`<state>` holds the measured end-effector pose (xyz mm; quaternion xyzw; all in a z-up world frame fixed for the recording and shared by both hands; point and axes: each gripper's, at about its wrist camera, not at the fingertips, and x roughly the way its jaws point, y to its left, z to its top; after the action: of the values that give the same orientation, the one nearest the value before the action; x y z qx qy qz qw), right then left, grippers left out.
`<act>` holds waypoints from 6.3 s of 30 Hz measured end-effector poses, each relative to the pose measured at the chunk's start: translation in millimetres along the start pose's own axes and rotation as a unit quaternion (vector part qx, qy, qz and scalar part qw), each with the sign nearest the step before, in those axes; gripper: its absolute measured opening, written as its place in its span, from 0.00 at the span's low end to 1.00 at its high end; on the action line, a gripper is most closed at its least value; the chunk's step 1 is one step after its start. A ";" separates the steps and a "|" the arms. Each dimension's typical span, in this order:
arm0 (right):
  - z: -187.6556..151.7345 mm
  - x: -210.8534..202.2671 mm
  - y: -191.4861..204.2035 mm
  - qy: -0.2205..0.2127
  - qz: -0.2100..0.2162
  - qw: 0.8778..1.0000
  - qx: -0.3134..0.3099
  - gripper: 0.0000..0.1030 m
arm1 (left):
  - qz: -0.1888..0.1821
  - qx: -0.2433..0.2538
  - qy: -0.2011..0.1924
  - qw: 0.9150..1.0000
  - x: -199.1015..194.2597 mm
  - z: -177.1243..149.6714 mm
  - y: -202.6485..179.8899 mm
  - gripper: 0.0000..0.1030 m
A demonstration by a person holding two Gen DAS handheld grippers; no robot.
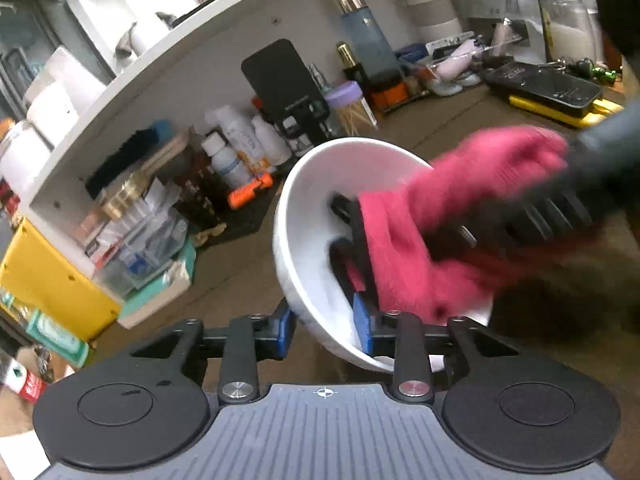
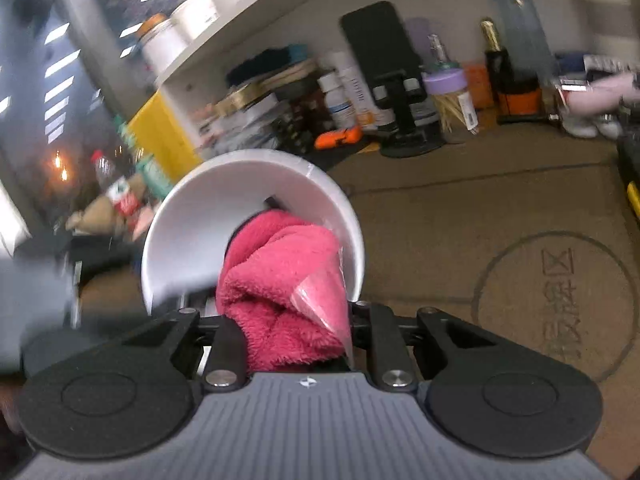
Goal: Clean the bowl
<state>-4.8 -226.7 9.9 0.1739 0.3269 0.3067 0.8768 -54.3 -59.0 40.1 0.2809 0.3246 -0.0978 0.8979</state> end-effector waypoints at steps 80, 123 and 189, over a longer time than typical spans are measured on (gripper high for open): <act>40.0 -5.2 -56.9 -0.108 0.054 0.993 0.003 0.24 | -0.063 0.260 -0.120 0.956 -72.3 18.5 8.6 0.97; -37.3 -10.6 87.5 -0.031 0.053 0.869 -0.492 0.21 | -0.246 -0.201 -0.052 0.947 35.5 -53.0 114.0 0.34; -49.6 -55.1 74.8 -0.073 0.097 0.887 -0.446 0.23 | -0.232 0.022 -0.029 0.972 26.3 -18.4 62.0 0.18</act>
<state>-103.2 -201.2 37.4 -0.1833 0.0723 0.4903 0.8490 -21.5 2.6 39.1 0.2145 0.3522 -0.3182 0.8536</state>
